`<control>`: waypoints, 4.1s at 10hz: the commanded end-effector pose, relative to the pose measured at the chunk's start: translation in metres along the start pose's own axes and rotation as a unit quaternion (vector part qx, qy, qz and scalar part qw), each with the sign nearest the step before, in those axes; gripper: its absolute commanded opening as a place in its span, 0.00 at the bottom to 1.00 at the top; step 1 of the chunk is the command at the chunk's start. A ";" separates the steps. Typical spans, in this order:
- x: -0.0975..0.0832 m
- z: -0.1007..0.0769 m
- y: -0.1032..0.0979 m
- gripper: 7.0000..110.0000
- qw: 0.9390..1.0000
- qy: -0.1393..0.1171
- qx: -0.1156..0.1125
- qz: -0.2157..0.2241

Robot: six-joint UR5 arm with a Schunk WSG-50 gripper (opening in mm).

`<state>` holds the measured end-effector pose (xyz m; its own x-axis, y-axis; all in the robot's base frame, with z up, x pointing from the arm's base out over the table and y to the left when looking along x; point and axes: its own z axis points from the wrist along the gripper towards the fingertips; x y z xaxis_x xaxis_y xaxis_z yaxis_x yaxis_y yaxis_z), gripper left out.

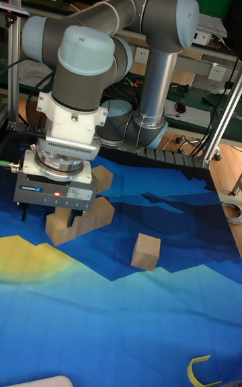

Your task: Stack the blocks into a pyramid shape

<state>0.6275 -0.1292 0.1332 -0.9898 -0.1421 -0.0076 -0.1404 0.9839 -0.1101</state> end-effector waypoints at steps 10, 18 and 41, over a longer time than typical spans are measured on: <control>-0.029 0.000 0.235 1.00 0.981 0.024 -0.138 0.133; -0.026 0.011 0.229 0.79 0.981 0.016 -0.104 0.165; -0.004 0.034 0.255 0.57 0.971 0.021 -0.108 0.212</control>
<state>0.6027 0.1128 0.0820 -0.9656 0.2560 0.0449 0.2593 0.9605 0.1013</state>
